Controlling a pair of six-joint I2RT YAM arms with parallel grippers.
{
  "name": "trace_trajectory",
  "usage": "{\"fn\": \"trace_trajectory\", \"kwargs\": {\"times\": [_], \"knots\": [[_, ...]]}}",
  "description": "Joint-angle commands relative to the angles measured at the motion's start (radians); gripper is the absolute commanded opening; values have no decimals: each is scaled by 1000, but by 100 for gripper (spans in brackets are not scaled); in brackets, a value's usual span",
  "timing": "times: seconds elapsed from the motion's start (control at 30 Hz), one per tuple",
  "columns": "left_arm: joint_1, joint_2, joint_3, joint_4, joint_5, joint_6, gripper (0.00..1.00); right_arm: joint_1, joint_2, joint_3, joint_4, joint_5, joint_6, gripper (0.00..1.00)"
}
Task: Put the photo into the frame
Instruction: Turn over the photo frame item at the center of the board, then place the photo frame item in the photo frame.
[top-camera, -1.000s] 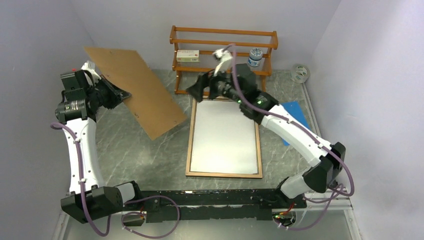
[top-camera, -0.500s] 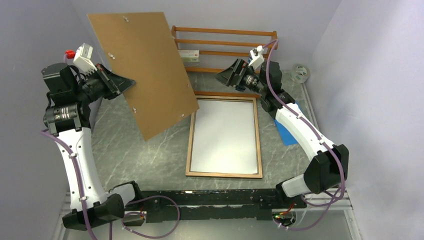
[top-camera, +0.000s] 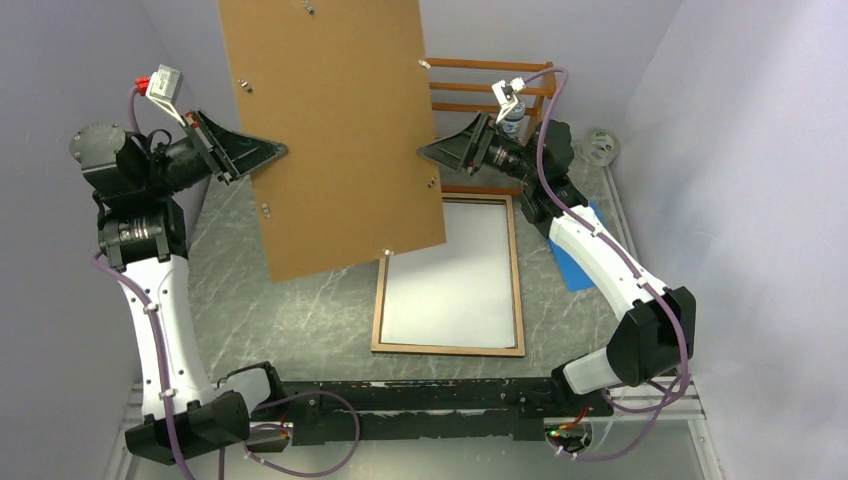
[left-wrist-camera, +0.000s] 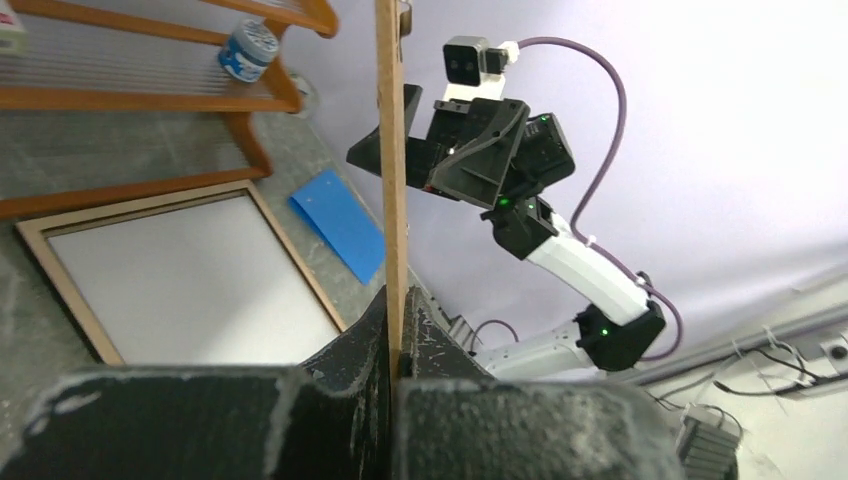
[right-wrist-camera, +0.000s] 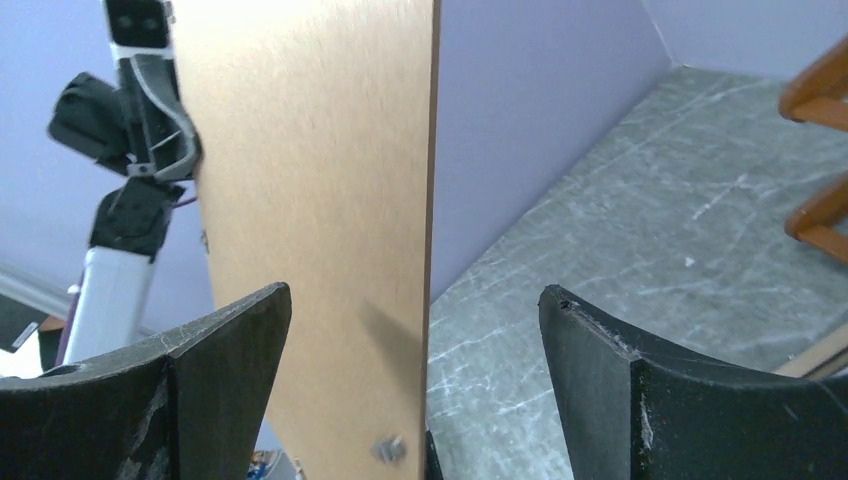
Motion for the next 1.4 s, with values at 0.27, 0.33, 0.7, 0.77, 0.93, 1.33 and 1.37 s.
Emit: {"fn": "trace_trajectory", "kwargs": {"times": [0.27,0.33,0.7,0.77,0.93,1.33,1.37], "knots": [[-9,25,-25,363,106,-277,3,0,47,111,273,-106,216,75],[-10,25,-30,347,103,-265,3,2,56,115,312,-112,258,69],[-14,50,-65,218,71,-195,10,0,60,90,372,-118,330,0],[-15,51,-66,120,53,-111,20,-3,43,72,301,-113,285,0],[-15,47,-90,-131,-11,107,56,-27,-23,-15,229,-100,252,0],[-15,10,-260,-293,-154,319,87,-83,-190,-310,99,-118,319,0],[-15,15,-272,-308,-171,329,87,-89,-207,-332,68,-119,302,0]]}}
